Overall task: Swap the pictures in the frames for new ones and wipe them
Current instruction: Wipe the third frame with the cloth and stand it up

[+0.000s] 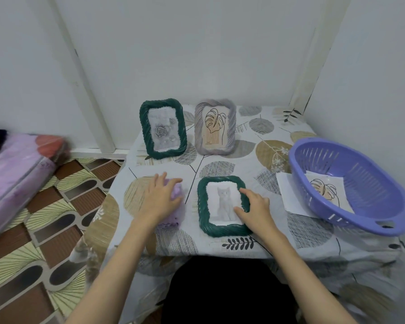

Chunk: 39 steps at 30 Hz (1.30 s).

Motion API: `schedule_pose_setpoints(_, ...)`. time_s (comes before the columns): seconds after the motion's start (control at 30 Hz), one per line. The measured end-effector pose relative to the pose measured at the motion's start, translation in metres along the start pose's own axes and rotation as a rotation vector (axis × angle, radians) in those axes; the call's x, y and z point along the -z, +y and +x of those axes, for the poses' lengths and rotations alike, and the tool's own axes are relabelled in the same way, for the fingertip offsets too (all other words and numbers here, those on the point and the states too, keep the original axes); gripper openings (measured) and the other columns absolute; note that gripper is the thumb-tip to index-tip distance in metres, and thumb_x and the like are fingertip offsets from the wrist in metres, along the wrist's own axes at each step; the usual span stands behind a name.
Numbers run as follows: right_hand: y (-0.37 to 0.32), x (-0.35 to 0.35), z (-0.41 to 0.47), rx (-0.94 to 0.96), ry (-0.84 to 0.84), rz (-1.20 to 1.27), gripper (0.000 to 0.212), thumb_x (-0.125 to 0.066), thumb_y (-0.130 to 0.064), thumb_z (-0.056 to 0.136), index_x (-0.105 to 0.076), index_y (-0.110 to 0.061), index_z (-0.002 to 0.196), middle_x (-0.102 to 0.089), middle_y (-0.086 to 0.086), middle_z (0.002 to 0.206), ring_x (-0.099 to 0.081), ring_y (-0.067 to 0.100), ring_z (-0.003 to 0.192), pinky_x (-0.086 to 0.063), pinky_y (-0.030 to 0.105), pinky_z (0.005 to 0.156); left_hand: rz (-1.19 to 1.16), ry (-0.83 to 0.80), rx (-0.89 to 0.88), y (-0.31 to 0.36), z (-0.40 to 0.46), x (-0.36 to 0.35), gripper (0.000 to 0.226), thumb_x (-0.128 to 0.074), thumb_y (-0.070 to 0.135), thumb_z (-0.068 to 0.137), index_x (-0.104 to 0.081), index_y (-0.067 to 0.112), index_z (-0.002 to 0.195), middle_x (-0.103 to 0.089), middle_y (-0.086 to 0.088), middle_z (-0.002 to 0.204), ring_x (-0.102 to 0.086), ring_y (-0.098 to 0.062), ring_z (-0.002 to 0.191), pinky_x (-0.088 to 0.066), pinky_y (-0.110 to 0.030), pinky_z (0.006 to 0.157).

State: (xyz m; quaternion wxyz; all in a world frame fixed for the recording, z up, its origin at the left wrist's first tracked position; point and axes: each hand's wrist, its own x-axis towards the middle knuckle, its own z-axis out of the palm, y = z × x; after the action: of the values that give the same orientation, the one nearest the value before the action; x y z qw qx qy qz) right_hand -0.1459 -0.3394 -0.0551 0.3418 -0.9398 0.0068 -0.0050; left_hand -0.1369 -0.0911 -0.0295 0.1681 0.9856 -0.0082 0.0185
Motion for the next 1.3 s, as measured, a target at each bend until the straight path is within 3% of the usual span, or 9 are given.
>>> schedule_pose_setpoints(0.23,-0.002,0.004,0.0,-0.061,0.019,0.255,0.054,-0.064,-0.018,0.081,-0.045,-0.023,0.132,-0.059,0.01,0.115,-0.044,0.027,0.113,-0.039,0.043,0.1,-0.182,-0.238,-0.109,0.048,0.006,-0.037,0.092,-0.067,0.047,0.077,-0.013,0.021,0.148,-0.039,-0.012,0.141,-0.027,-0.029,0.133,-0.019,-0.041,0.112)
schedule_pose_setpoints(0.4,-0.001,0.021,0.006,-0.214,0.082,0.776,0.06,-0.061,0.005,0.082,-0.041,-0.015,0.134,-0.054,0.005,0.109,-0.058,0.027,0.099,-0.05,0.046,0.09,-0.567,-0.153,-0.092,0.048,0.005,-0.041,0.105,-0.086,0.023,0.06,-0.024,0.025,0.145,-0.038,0.0,0.145,-0.038,-0.025,0.13,-0.034,-0.042,0.108)
schedule_pose_setpoints(0.57,0.002,0.044,0.016,-0.24,0.063,1.132,0.045,-0.054,-0.005,0.091,-0.043,-0.021,0.131,-0.062,0.006,0.108,-0.061,0.021,0.09,-0.05,0.032,0.074,-0.818,0.032,-0.142,0.06,0.001,-0.032,0.101,-0.082,0.004,0.062,-0.026,0.043,0.136,-0.036,0.012,0.131,-0.049,-0.016,0.104,-0.05,-0.024,0.084)
schedule_pose_setpoints(0.7,-0.003,0.058,0.019,-0.149,0.011,0.987,0.025,-0.044,-0.019,0.098,-0.054,-0.027,0.119,-0.068,-0.003,0.091,-0.061,0.014,0.076,-0.048,0.027,0.065,-0.841,0.063,-0.164,0.072,0.007,-0.026,0.102,-0.08,0.0,0.064,-0.021,0.043,0.136,-0.037,0.005,0.132,-0.051,-0.012,0.096,-0.05,-0.018,0.077)
schedule_pose_setpoints(0.83,-0.005,0.064,0.022,-0.107,0.02,0.901,0.036,-0.043,-0.018,0.098,-0.046,-0.023,0.134,-0.064,0.002,0.113,-0.061,0.013,0.09,-0.047,0.022,0.066,-0.851,0.041,-0.209,0.078,0.012,-0.026,0.104,-0.079,-0.004,0.063,-0.02,0.046,0.133,-0.038,0.01,0.137,-0.047,-0.031,0.116,-0.051,-0.035,0.088)
schedule_pose_setpoints(1.03,-0.015,0.074,0.03,0.074,0.026,0.854,0.053,-0.045,-0.015,0.097,-0.03,-0.043,0.14,-0.054,-0.015,0.132,-0.055,0.01,0.117,-0.045,0.035,0.101,-0.921,0.041,-0.201,0.078,0.028,-0.024,0.104,-0.079,-0.004,0.064,-0.02,0.05,0.131,-0.035,0.031,0.124,-0.053,-0.01,0.102,-0.052,-0.021,0.078)
schedule_pose_setpoints(1.17,-0.029,0.083,0.028,0.224,-0.032,0.803,0.074,-0.051,-0.007,0.093,-0.008,-0.035,0.147,-0.054,-0.044,0.109,-0.054,-0.014,0.107,-0.046,0.014,0.092,-1.167,-0.102,-0.139,0.077,0.035,-0.023,0.103,-0.083,0.0,0.061,-0.026,0.052,0.13,-0.043,0.021,0.128,-0.064,-0.014,0.096,-0.055,-0.023,0.07)
schedule_pose_setpoints(1.23,-0.034,0.086,0.025,0.29,-0.016,0.748,0.082,-0.056,-0.01,0.091,-0.005,-0.046,0.144,-0.052,-0.031,0.124,-0.056,0.0,0.114,-0.046,0.028,0.1,-1.258,-0.152,-0.134,0.074,0.039,-0.023,0.106,-0.088,0.01,0.053,-0.03,0.05,0.132,-0.046,0.013,0.132,-0.066,-0.019,0.099,-0.057,-0.03,0.074)
schedule_pose_setpoints(1.3,-0.038,0.089,0.024,0.321,-0.019,0.756,0.085,-0.056,-0.007,0.09,-0.004,-0.05,0.141,-0.048,-0.026,0.128,-0.063,0.011,0.106,-0.05,0.029,0.094,-1.324,-0.169,-0.12,0.073,0.042,-0.022,0.108,-0.088,0.011,0.05,-0.032,0.049,0.134,-0.045,0.008,0.135,-0.065,-0.021,0.103,-0.056,-0.04,0.08)
